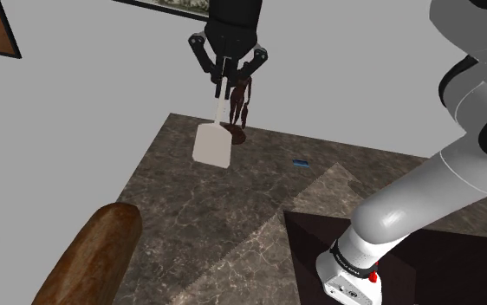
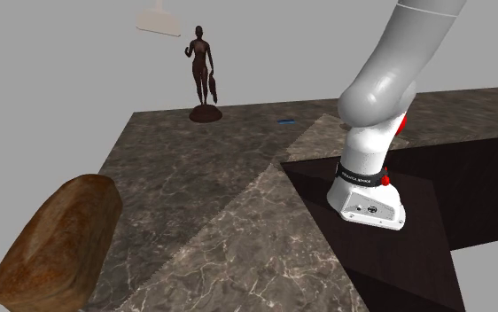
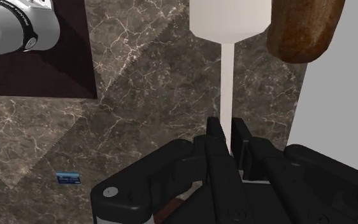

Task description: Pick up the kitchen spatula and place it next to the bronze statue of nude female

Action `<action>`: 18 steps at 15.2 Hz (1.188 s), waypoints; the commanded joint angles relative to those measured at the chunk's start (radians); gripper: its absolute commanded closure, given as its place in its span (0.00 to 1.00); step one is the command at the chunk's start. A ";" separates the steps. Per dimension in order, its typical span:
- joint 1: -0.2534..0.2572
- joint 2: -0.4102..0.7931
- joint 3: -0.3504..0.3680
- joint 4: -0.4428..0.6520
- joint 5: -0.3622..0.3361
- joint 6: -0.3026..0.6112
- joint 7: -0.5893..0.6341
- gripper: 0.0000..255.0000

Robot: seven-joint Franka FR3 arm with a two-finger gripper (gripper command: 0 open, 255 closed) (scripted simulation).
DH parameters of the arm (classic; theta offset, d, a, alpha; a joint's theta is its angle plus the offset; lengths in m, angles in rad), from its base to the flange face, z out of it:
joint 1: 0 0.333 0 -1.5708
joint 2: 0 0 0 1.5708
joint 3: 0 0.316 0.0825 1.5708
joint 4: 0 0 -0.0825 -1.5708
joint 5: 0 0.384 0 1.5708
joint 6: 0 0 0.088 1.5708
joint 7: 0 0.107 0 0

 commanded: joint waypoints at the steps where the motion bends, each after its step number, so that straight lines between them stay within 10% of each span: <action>1: -0.013 -0.017 -0.051 -0.022 0.007 0.007 -0.066 1.00; 18: -0.139 0.192 -0.215 0.112 -0.148 0.026 -0.379 1.00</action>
